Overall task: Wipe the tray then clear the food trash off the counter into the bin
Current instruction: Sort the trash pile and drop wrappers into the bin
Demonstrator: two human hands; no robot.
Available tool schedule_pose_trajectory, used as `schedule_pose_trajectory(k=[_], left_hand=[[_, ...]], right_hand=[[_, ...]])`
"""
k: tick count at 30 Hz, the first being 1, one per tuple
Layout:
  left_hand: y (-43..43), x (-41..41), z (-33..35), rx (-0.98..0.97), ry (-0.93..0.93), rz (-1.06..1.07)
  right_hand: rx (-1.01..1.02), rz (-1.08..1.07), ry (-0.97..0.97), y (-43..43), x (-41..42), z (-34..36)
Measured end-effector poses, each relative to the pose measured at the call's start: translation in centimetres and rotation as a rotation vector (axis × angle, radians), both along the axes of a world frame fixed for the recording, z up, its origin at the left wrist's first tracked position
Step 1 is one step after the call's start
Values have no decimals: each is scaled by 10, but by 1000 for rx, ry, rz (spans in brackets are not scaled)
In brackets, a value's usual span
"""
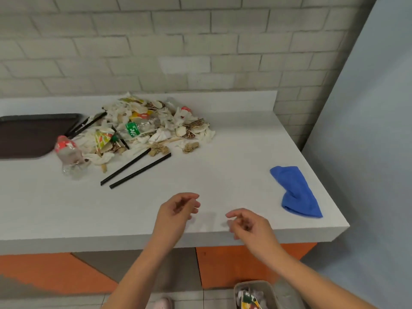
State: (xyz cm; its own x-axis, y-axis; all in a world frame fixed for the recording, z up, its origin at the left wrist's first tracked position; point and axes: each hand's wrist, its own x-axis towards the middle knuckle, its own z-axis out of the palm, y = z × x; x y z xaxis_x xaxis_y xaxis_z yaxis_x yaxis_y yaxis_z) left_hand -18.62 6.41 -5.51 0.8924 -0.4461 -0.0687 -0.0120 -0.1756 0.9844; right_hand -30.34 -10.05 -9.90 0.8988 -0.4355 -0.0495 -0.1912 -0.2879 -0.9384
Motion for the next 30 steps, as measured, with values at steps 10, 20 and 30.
schedule_pose_trajectory(k=[10,20,30], left_hand=[[79,190,21,-39,-44,241],[116,371,6,513,-345,237],[104,428,-6,862,-403,-20]], right_hand=[[-103,73,-59,57,211,47],[-407,86,-51,101,418,69],[-843,-6,297,75,528,90]])
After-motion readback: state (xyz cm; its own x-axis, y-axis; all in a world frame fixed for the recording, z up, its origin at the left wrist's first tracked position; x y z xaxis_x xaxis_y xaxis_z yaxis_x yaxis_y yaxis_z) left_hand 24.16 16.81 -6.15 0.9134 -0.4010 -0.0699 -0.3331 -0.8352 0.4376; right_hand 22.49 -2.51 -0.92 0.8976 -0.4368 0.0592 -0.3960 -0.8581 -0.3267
